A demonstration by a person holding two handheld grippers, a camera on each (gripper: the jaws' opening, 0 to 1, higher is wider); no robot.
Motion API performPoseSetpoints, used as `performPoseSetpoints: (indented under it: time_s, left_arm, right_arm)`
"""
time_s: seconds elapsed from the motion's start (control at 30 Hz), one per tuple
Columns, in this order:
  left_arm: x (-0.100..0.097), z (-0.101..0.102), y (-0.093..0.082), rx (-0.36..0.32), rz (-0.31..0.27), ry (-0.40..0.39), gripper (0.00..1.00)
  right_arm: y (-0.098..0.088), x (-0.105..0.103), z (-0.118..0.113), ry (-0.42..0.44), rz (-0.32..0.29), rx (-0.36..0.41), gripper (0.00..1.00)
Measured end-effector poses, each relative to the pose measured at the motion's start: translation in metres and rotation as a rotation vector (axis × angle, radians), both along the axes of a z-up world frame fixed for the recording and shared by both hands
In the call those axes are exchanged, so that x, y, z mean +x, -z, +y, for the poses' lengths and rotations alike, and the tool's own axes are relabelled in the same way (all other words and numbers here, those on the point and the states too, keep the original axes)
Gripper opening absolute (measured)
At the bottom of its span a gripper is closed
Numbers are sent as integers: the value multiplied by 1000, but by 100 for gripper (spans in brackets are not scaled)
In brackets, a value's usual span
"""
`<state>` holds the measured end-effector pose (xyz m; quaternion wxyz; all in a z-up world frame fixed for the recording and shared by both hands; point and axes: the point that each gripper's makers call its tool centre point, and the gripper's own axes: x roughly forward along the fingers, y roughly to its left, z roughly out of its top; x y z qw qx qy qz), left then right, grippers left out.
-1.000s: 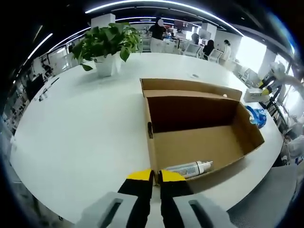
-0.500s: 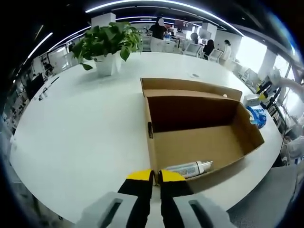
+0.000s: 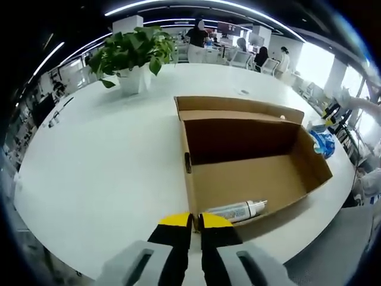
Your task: Operate the shoe box by opening the lid, removing the specified soft item, and placing it in the target area until the item is outside and the box remains undamaged.
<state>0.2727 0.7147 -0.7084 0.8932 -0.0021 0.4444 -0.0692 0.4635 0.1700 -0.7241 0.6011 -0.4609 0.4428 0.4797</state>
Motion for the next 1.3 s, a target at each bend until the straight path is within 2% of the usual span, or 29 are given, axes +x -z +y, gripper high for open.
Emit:
performPoseSetpoints:
  time_s: [0.33, 0.6, 0.93, 1.13, 1.3]
  left_arm:
    - [1, 1, 0, 6, 8, 9, 5]
    - [2, 3, 1, 0, 4, 4, 4]
    - [3, 5, 2, -2, 4, 5, 5]
    - [5, 7, 3, -1, 7, -2, 5]
    - [6, 8, 3, -13, 12, 1, 7]
  right_arm:
    - [14, 10, -10, -88, -32, -79, 16]
    - [27, 14, -19, -90, -24, -103, 16]
    - [27, 19, -20, -86, -47, -111, 17]
    - [24, 24, -18, -68, -84, -108, 24]
    - [16, 28, -20, -36, -125, -102, 35]
